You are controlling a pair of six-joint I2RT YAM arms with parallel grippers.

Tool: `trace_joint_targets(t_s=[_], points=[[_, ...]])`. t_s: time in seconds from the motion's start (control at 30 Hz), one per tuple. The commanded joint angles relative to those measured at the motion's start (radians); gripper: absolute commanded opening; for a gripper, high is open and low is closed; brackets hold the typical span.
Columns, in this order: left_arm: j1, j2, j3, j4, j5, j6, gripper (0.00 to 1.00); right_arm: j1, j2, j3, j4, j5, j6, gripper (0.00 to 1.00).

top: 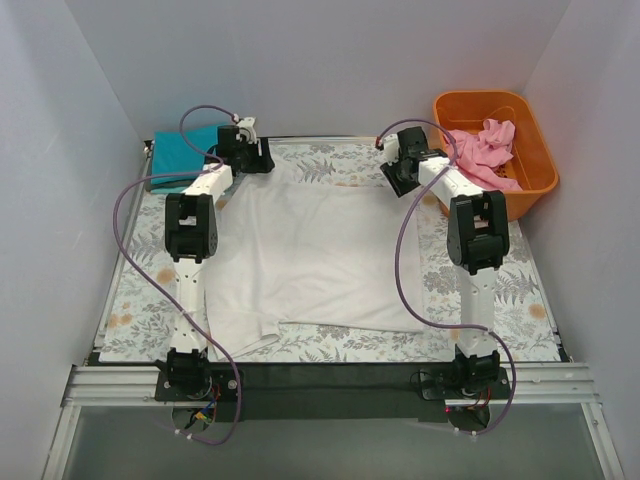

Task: Fold and stack the t-shirts
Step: Flatten the tshirt out

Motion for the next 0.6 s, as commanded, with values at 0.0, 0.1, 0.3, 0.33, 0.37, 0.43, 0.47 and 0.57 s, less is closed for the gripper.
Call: trace_joint_targets(t_s=[0.0,0.1,0.3,0.33,0.37,0.43,0.47,0.57], points=[[-0.014,-0.004,0.036,0.047,-0.030,0.007,0.59,-0.016,0.024,0.056,0.037,0.062,0.047,0.40],[-0.019,0.004,0.031,0.051,-0.046,0.013,0.59,-0.021,0.044,0.064,0.037,0.090,0.066,0.41],[-0.022,0.021,0.030,0.062,-0.059,0.022,0.56,-0.025,0.056,0.044,0.039,0.084,0.069,0.30],[-0.022,0.030,0.030,0.062,-0.062,0.024,0.55,-0.025,0.056,0.034,0.039,0.081,0.069,0.25],[-0.022,0.035,0.033,0.064,-0.070,0.025,0.50,-0.028,0.058,0.028,0.039,0.081,0.067,0.19],[-0.022,0.047,0.045,0.062,-0.092,0.027,0.39,-0.028,0.058,0.021,0.039,0.082,0.064,0.10],[-0.022,0.047,0.047,0.064,-0.099,0.027,0.22,-0.031,0.056,0.018,0.039,0.085,0.058,0.06],[-0.021,0.036,0.050,0.076,-0.136,0.024,0.00,-0.035,0.055,0.019,0.039,0.096,0.041,0.01]])
